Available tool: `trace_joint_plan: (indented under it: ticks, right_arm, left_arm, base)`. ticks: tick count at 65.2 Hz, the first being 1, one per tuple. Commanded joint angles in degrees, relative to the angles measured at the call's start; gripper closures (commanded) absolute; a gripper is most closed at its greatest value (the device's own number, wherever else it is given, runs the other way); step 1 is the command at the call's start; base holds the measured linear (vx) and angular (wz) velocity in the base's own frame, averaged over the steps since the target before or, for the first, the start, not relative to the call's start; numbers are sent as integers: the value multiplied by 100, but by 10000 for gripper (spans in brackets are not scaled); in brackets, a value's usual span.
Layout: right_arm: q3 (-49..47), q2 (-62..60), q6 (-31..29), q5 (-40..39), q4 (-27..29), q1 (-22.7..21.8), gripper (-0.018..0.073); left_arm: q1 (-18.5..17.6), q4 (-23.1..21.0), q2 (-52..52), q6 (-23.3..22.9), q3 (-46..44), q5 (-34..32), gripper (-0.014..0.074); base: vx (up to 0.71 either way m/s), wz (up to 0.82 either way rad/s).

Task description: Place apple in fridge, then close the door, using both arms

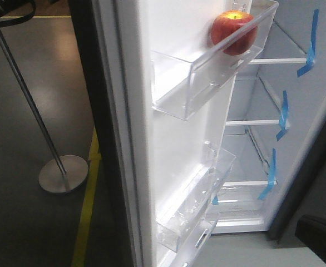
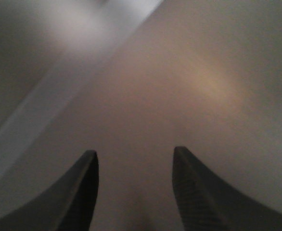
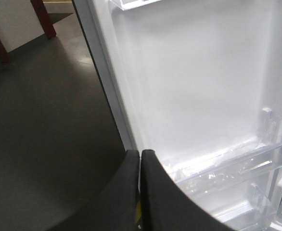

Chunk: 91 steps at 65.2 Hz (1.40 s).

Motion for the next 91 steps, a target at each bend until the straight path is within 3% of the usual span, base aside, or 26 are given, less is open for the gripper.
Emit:
trace_joint_plan:
  ticks: [1, 9, 18, 28, 36, 44, 57, 68, 91]
  right_arm:
    - [-139, 55, -53, -514, 278, -31, 562]
    - [-139, 55, -53, -772, 278, -31, 562]
    - [-139, 55, -53, -991, 282, -31, 562]
    - [-139, 55, -53, -1350, 266, -31, 560]
    - [-145, 55, -73, -2018, 196, -31, 540]
    - [-243, 148, -171, -2781, 9, -31, 462]
    - [-887, 1000, -185, -3515, -487, -35, 190]
    - [-1760, 2199, -178, -4169, -816, -35, -17]
    - [-3270, 4693, -533, -5795, -801, -35, -25]
  left_arm:
    - [-339, -111, -281, -31, -182, -975, 240]
    - [-813, 239, -281, -31, -182, -1214, 240]
    - [-1525, 959, -281, -31, -182, -1164, 240]
    - [-1920, 1798, -281, -31, -182, -1080, 240]
    - [-1933, 2224, -281, -31, -182, -1120, 240]
    - [-1893, 2528, -301, -31, -182, -1189, 240]
    - [-1893, 3512, -422, -31, -182, -960, 240]
    - [-1691, 3524, -544, -31, -161, -863, 240]
    - [-740, 3524, -602, -31, -161, -508, 240]
  base:
    - [0, 0]
    - [0, 0]
    - [0, 0]
    - [0, 0]
    - [0, 0]
    - [0, 0]
    - [0, 0]
    - [0, 0]
    - [0, 0]
